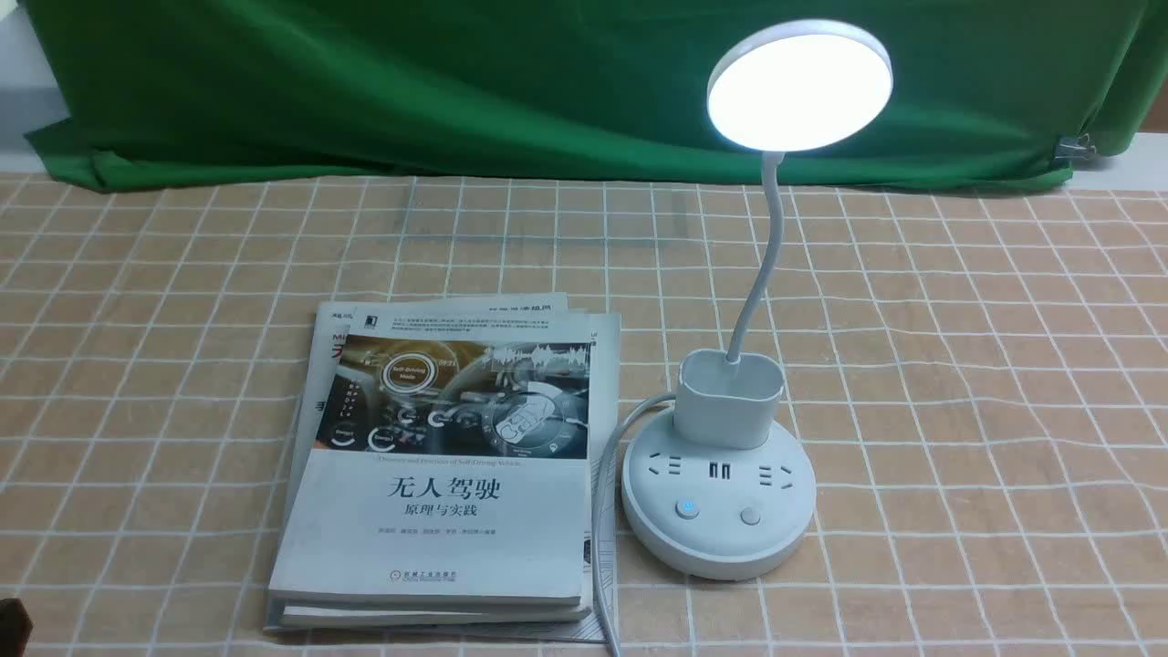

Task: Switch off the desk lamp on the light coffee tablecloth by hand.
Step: 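Press the power button on the lamp base to turn the lamp off with the right gripper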

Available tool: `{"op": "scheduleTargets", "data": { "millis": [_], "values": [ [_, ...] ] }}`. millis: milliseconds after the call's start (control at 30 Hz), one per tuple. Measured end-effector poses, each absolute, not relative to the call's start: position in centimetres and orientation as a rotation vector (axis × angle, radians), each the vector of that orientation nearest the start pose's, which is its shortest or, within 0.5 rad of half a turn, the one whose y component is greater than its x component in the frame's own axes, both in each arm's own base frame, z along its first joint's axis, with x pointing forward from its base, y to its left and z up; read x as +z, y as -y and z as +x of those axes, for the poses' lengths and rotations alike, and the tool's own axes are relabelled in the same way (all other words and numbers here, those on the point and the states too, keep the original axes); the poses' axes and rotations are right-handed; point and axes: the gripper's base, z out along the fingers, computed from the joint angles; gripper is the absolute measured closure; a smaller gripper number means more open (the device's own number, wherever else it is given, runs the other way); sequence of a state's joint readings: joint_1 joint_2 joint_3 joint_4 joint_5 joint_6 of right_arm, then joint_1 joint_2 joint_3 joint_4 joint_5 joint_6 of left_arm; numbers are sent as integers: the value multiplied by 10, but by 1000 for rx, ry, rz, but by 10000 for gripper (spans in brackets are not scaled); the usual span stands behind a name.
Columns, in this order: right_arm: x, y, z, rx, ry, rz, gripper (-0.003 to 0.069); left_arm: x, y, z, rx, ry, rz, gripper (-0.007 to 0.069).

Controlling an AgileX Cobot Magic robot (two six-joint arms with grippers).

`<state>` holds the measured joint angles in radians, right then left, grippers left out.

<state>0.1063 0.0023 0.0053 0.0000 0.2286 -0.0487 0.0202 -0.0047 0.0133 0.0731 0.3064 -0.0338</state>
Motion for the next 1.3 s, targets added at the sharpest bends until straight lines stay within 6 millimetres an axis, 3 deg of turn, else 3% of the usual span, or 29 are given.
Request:
{"op": "scheduleTargets", "data": {
  "millis": [1167, 1300],
  "values": [
    [191, -6, 56, 43, -1710, -133, 417, 181, -3, 54, 60, -1798, -1, 620],
    [197, -6, 56, 145, -1651, -26, 417, 181, -3, 54, 60, -1798, -2, 620]
  ]
}}
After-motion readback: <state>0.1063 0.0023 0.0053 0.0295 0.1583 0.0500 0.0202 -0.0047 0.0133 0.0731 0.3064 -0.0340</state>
